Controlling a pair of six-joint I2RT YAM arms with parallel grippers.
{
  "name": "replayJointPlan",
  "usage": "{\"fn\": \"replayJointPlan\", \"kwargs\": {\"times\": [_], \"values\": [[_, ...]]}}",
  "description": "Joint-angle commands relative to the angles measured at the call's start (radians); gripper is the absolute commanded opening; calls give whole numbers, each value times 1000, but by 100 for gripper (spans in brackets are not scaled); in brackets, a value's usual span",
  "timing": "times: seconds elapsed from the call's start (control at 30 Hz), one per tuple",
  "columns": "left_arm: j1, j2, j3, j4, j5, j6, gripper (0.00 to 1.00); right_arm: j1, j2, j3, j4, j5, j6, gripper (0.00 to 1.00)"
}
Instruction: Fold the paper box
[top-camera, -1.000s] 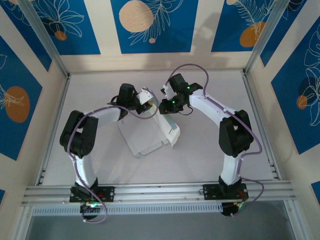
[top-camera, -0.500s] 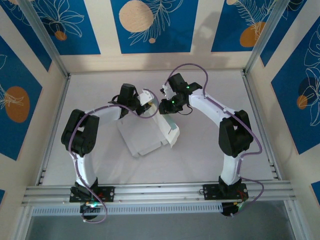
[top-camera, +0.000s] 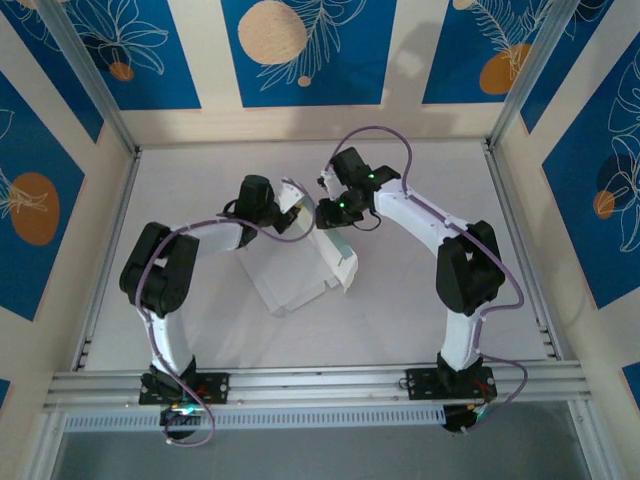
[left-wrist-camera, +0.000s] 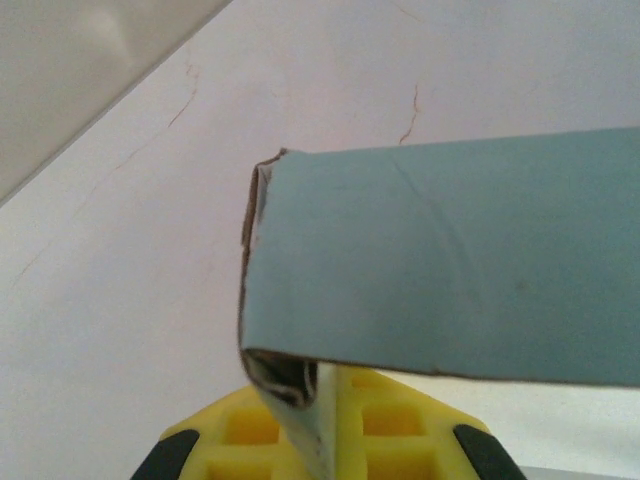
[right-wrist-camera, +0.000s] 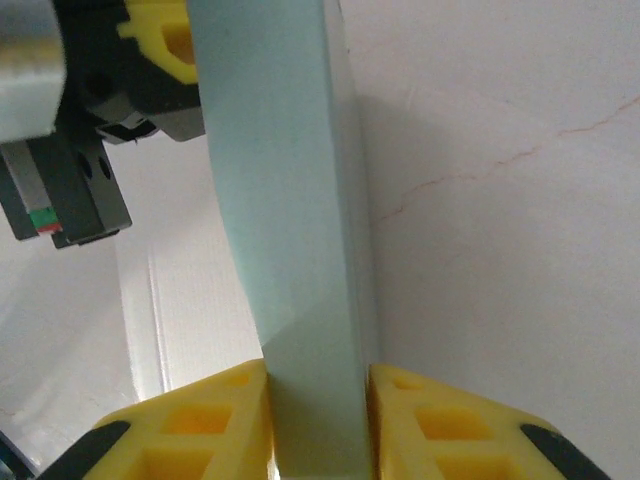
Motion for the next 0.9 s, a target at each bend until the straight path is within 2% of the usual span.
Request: {"fn": "replayJointPlan", "kwargs": {"times": [0.0, 0.17, 0.33, 0.4, 0.6, 0.73, 0.87], "values": [[-7, -55, -73, 147, -92, -106, 0, -10, -41, 34, -2, 20, 4, 36], [-29, -93, -193, 316, -169, -204, 0, -48, -78, 55, -32, 19, -21, 56], [-65, -85, -299, 551, -261, -307, 0, -111, -124, 66, -27, -34, 3, 62], [-83, -65, -325, 634, -293, -332, 0, -127, -143, 72, -18, -66, 27, 60], [-146, 5, -358, 825, -391, -356, 0, -130, -151, 71, 31, -229, 195, 36], [-171, 38, -355, 855, -432, -348, 0, -118, -157, 4, 144, -326, 353, 29], [-182, 39, -320, 790, -459, -335, 0, -89, -143, 2, 161, -318, 401, 26]]}}
